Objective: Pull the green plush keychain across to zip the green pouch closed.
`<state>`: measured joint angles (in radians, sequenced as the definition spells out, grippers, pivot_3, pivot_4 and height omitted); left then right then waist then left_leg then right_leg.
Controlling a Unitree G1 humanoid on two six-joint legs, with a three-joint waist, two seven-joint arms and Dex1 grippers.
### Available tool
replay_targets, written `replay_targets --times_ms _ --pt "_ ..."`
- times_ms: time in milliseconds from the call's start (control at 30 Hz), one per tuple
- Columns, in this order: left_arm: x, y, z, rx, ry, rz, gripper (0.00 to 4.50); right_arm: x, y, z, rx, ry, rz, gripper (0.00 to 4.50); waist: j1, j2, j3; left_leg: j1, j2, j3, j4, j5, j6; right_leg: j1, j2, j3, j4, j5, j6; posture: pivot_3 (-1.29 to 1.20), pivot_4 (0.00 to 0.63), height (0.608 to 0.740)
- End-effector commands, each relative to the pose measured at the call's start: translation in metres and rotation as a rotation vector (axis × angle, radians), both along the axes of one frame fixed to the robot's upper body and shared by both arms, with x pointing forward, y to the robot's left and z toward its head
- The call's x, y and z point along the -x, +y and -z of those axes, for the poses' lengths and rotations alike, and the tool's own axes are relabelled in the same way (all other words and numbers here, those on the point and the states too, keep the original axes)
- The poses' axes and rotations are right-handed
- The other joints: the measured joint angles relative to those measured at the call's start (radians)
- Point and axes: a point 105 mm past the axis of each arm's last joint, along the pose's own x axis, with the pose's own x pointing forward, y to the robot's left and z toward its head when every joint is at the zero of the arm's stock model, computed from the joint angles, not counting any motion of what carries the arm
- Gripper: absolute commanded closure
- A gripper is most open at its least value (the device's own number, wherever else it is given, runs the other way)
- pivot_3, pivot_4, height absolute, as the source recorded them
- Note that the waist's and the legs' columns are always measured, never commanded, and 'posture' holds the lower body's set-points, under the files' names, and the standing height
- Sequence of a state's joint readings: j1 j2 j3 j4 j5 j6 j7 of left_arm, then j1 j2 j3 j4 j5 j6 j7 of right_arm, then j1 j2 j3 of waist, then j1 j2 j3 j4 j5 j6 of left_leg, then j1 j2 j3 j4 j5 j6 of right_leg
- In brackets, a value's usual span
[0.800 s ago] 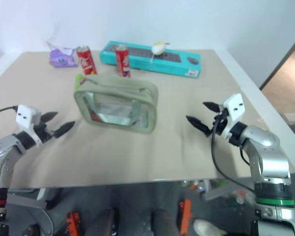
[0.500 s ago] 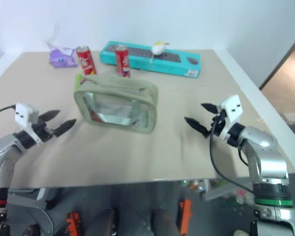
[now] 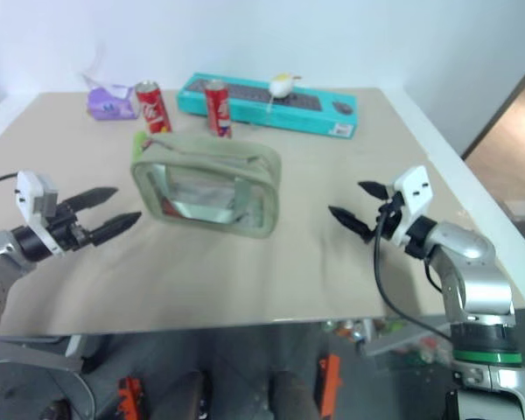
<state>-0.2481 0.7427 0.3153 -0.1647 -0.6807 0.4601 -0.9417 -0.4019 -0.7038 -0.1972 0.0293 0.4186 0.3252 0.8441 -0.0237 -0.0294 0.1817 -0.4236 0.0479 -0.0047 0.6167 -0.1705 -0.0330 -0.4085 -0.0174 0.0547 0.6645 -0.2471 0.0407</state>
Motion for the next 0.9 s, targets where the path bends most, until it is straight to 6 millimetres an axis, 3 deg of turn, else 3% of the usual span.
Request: replay_targets --times_ms 33,167,267,333,433,700,900 --pt "0.015 -0.022 -0.018 -0.029 -0.016 0.137 0.03 0.003 0.001 -0.022 0.016 -0.054 -0.027 0.01 0.000 0.000 0.000 0.000 0.000 0.000 0.000 0.000 0.000 0.000 0.000 0.000 0.000 0.000 -0.001 0.00 0.150 0.740" --pt "0.021 -0.040 -0.021 -0.042 -0.007 0.218 0.03 0.011 0.020 -0.045 0.001 -0.071 -0.118 0.01 0.000 0.000 0.000 0.000 0.000 0.000 0.000 0.000 0.000 0.000 0.000 0.001 0.000 -0.001 -0.002 0.00 0.150 0.740" --pt "0.026 -0.055 -0.021 -0.057 -0.008 0.279 0.03 0.028 0.056 -0.073 -0.030 -0.075 -0.228 0.01 -0.006 0.002 0.001 0.000 0.000 0.001 0.000 0.000 0.000 -0.001 0.001 0.002 0.000 0.001 0.000 0.00 0.150 0.740" --pt "0.026 -0.059 -0.022 -0.060 -0.007 0.293 0.03 0.039 0.078 -0.074 -0.029 -0.077 -0.288 0.01 -0.007 0.001 0.000 0.000 0.001 0.000 0.000 0.000 0.000 -0.001 0.002 0.002 0.000 0.000 0.000 0.00 0.150 0.740" --pt "0.026 -0.061 -0.020 -0.073 -0.001 0.306 0.03 0.040 0.099 -0.072 -0.046 -0.082 -0.317 0.01 -0.007 -0.002 -0.001 0.000 0.004 -0.002 0.000 -0.002 0.000 0.000 0.005 -0.001 0.000 -0.001 -0.003 0.00 0.150 0.740" --pt "0.020 -0.068 -0.022 -0.085 -0.028 0.320 0.03 0.010 0.108 -0.057 -0.071 -0.060 -0.289 0.01 -0.007 -0.001 0.000 -0.001 0.003 0.000 0.001 -0.002 0.000 -0.001 0.005 0.001 0.000 -0.001 -0.004 0.00 0.150 0.740" --pt "0.016 -0.067 -0.017 -0.068 -0.030 0.298 0.03 0.008 0.115 -0.052 -0.071 -0.044 -0.341 0.01 -0.007 -0.001 0.000 -0.001 0.004 0.000 0.001 -0.003 0.001 -0.001 0.005 0.001 0.000 -0.001 -0.003 0.00 0.150 0.740"
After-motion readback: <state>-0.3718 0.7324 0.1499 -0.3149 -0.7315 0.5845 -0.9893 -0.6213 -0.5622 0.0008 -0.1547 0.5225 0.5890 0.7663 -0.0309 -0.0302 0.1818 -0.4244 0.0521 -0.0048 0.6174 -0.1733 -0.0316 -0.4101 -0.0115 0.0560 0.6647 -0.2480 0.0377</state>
